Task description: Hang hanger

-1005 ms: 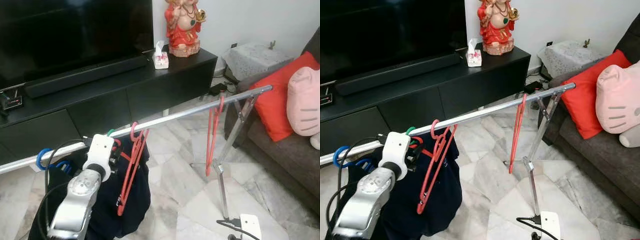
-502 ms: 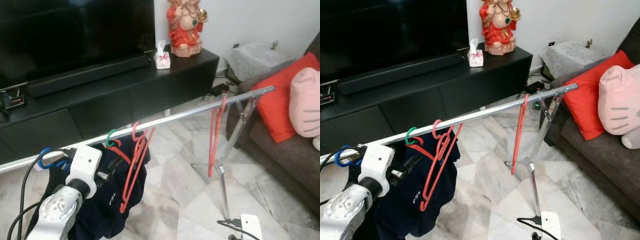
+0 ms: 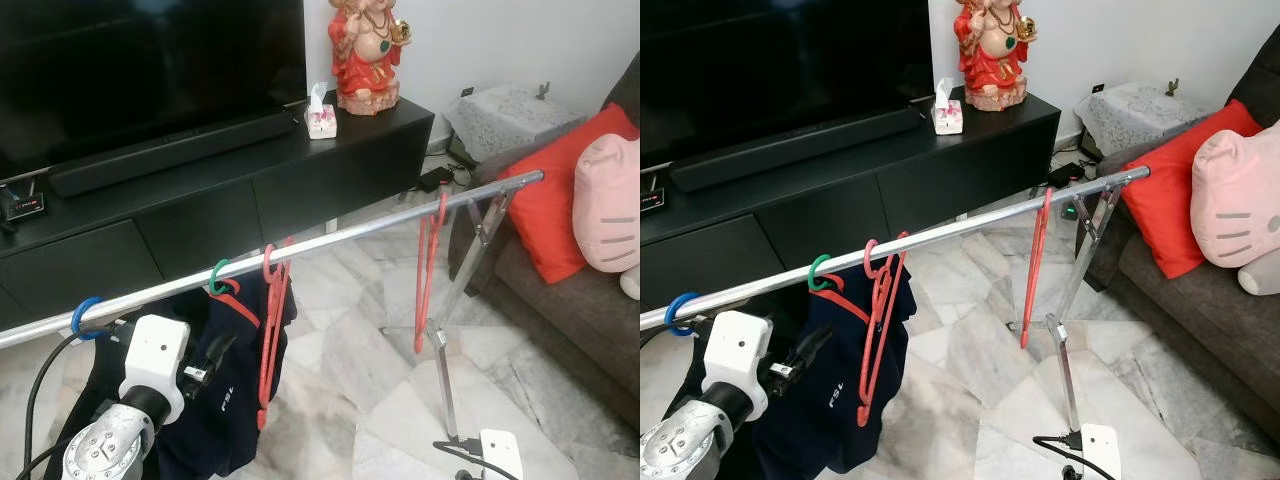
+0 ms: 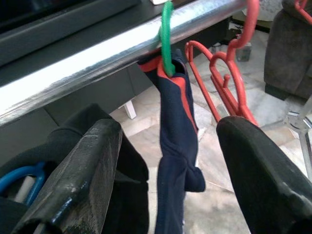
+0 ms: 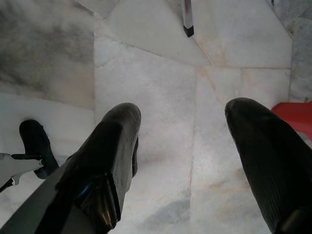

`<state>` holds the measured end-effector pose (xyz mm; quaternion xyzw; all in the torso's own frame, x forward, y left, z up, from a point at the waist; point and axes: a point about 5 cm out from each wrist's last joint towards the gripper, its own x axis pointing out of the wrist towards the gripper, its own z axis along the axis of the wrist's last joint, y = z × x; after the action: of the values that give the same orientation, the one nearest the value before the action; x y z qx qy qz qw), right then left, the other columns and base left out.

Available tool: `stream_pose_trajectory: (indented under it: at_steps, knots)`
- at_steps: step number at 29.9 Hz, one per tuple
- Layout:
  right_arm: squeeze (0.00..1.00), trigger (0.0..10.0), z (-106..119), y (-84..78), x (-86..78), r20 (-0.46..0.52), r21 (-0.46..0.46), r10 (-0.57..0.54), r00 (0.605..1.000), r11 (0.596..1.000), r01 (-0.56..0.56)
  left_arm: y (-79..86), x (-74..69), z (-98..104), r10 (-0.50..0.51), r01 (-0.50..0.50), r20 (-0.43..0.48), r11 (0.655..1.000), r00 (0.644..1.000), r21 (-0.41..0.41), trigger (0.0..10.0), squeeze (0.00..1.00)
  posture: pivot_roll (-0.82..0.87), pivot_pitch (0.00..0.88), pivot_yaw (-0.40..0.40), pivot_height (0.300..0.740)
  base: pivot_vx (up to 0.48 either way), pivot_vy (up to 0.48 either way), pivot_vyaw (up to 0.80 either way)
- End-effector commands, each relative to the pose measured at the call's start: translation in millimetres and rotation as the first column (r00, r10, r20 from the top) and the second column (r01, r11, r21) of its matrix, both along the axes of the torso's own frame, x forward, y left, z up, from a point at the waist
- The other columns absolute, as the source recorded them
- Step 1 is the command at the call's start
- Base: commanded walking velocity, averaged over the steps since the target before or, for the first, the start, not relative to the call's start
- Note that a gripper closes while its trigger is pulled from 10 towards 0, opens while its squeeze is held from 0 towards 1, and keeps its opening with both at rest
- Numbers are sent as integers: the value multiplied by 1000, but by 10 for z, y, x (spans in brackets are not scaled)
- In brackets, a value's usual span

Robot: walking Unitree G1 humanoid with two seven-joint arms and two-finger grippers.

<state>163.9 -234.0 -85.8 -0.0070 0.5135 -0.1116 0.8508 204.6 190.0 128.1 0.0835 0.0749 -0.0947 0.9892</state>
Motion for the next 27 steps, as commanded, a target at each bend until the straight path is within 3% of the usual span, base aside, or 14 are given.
stream_pose_trajectory:
  at_steps: [1,12,27]
  knots:
    - [0,10000,2,5,7,5,2,-5,1000,1000,5,-31,21,34,12,-11,18,999,1000,-30,10000,0,-29,0,26,740,0,0,0]
    - [0,10000,3,-5,5,3,1,1,1000,1000,-1,-44,13,15,26,-25,15,998,1000,-55,10000,0,-31,0,20,740,0,0,0]
    - [0,10000,3,-3,6,-3,-2,13,1000,1000,-13,-102,48,-5,-15,15,-2,999,1000,-51,10000,0,-45,0,27,740,0,191,0]
